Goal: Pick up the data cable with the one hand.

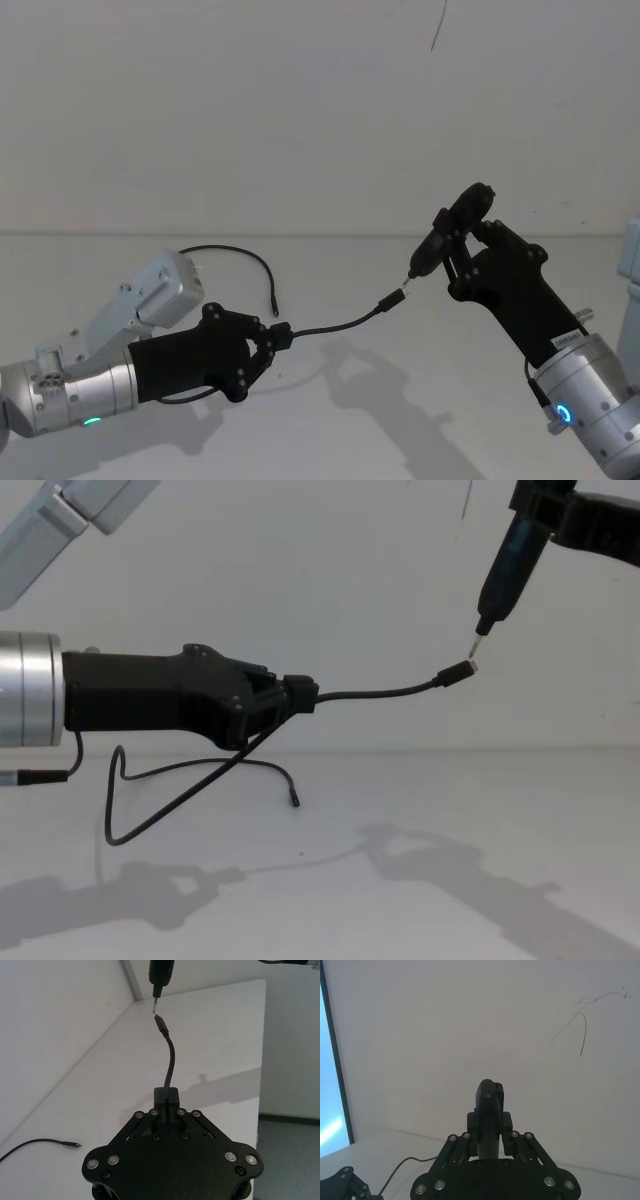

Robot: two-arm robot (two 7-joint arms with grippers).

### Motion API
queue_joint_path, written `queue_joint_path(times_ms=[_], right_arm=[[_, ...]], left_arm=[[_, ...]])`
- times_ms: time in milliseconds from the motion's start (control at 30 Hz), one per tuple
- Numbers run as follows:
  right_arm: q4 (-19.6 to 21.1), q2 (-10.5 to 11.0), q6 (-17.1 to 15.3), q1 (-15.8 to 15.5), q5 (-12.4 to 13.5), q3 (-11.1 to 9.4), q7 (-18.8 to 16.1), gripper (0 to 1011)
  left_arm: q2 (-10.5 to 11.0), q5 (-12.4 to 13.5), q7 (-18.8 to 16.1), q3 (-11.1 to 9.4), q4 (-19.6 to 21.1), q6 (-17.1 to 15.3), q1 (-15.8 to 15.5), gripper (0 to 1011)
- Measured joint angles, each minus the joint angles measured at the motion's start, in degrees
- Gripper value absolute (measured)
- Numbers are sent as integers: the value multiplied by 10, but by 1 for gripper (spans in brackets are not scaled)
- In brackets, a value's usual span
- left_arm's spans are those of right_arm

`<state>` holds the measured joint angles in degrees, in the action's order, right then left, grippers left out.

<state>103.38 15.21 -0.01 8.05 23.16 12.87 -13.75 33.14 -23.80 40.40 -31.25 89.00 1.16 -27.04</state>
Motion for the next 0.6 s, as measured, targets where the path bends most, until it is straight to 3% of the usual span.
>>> queue_joint_path(times_ms=[600], right_arm=[[2,-2,-3,-6,-11,-5,5,263]], left_arm=[[0,0,0,0,0,0,0,35]])
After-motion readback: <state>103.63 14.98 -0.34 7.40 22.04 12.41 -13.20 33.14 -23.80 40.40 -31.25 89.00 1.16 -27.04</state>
